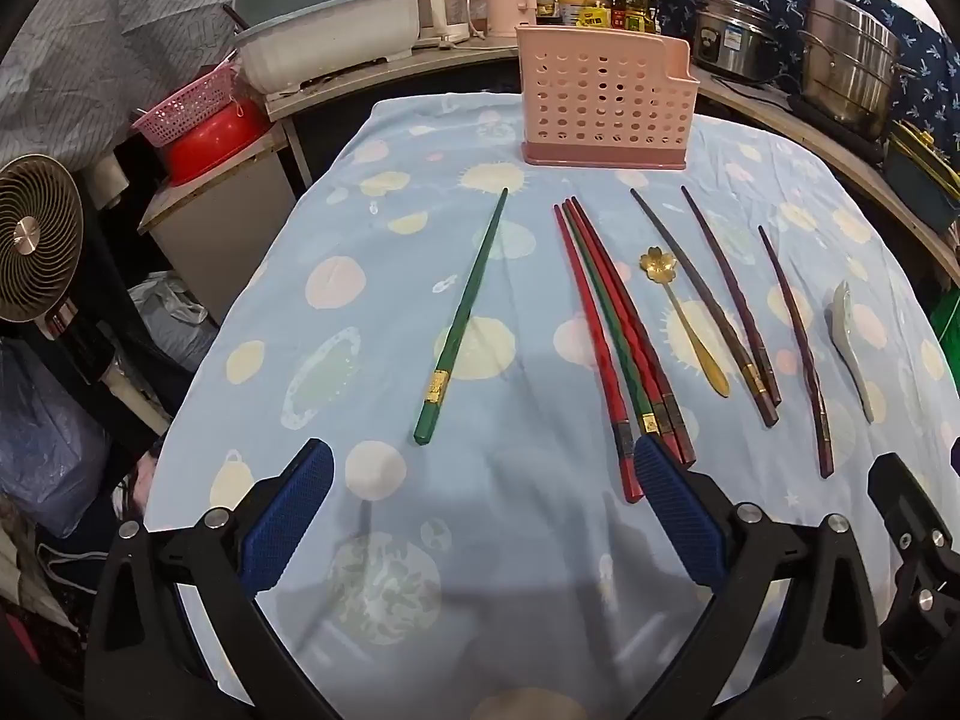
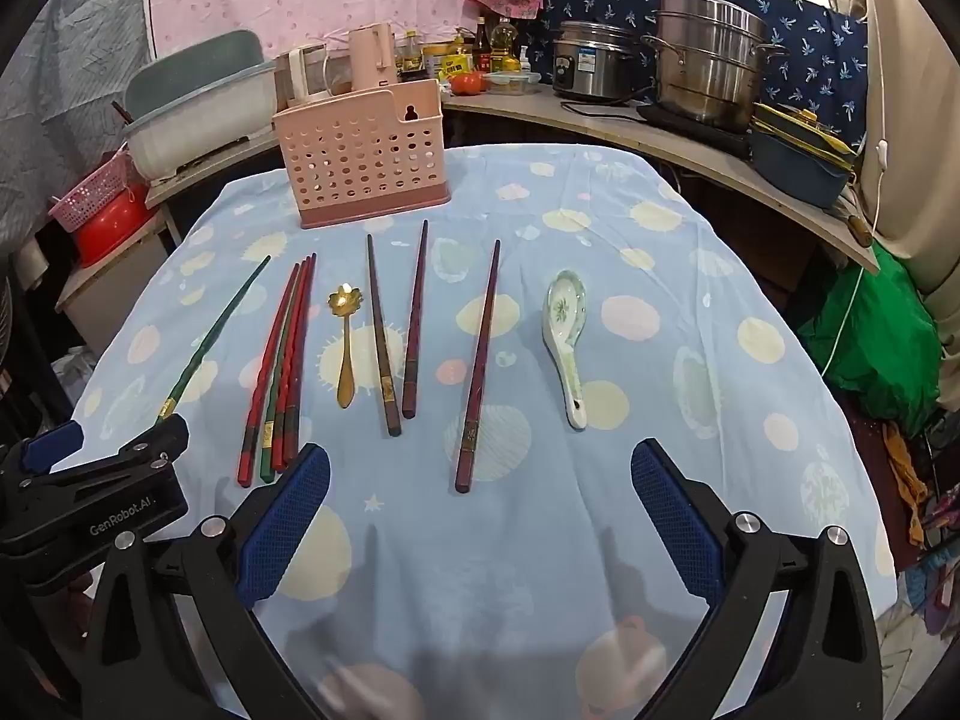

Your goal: Organize utensils

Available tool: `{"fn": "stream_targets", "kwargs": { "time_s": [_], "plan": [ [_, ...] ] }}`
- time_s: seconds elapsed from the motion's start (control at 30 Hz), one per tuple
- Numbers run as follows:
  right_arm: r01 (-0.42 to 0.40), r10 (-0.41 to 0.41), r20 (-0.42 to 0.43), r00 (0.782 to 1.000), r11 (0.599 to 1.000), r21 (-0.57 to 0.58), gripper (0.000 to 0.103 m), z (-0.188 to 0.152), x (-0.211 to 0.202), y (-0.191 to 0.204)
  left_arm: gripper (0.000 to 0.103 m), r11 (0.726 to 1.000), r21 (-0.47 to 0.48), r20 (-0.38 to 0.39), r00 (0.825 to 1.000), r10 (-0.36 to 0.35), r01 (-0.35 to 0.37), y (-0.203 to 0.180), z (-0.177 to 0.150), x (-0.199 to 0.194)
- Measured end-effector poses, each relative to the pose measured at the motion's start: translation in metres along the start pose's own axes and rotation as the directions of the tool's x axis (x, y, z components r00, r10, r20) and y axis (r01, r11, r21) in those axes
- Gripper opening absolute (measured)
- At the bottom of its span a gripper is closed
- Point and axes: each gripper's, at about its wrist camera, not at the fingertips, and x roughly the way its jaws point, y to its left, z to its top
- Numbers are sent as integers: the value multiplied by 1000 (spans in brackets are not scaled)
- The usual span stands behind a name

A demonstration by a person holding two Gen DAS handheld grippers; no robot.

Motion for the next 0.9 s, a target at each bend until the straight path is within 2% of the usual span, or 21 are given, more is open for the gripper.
{"fn": "stream_targets", "kwargs": {
  "time_s": [0.17, 0.2, 0.9],
  "plan": [
    [-2, 2, 2, 1000, 1000, 2, 96, 0, -1, -1, 96, 1000, -8, -11, 1000, -12, 12, 0, 2, 5],
    [-3, 3, 3, 1000, 1000, 2, 96, 0, -1, -1, 96, 1000, 1, 19, 1000, -8, 8, -1, -2, -5],
    [-15, 15, 23, 1000, 1000, 5, 96, 5, -6, -2, 96, 1000, 4, 31, 999, -15, 14, -2, 6, -13]
  ]
}}
